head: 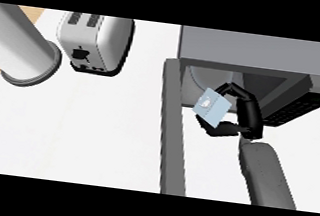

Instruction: Pick up the milk, place it into the microwave and close the microwave

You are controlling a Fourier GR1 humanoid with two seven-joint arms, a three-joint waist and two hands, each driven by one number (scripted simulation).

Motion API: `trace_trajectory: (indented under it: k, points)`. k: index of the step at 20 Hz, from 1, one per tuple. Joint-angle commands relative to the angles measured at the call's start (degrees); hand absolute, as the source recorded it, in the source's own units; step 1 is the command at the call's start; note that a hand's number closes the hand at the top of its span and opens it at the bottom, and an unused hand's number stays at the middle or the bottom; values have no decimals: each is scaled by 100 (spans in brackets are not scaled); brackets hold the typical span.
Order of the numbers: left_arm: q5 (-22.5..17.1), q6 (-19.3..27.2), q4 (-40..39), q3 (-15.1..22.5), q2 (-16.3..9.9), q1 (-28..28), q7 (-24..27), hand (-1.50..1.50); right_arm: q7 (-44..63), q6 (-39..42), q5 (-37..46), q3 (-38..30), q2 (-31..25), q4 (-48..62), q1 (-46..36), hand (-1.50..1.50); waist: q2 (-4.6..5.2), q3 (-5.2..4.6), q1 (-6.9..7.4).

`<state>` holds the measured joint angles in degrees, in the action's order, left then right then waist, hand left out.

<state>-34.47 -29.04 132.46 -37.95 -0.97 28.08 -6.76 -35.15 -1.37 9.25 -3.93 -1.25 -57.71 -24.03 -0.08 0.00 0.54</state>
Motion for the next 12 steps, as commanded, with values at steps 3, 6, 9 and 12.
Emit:
trace_trajectory:
  k: [3, 6, 9, 12]
  points:
    - [-230, -325, -462, -339, -181, -88, 190, -150, 305, -625, 365, -184, -173, 747, -1036, 150, 18, -1, 64]
    - [125, -162, -227, 125, 92, 10, 298, -150, 715, -1179, 858, 20, -3, 1235, -1676, 150, 32, -2, 128]
    - [19, -79, -35, 62, 93, 14, 86, -150, 572, -1279, 964, -151, -211, 2060, -2132, 150, 47, 3, 145]
    - [27, -155, -189, 24, 17, -250, 12, -150, 298, -1721, 1056, -371, -270, 2873, -2552, 150, 85, 5, 194]
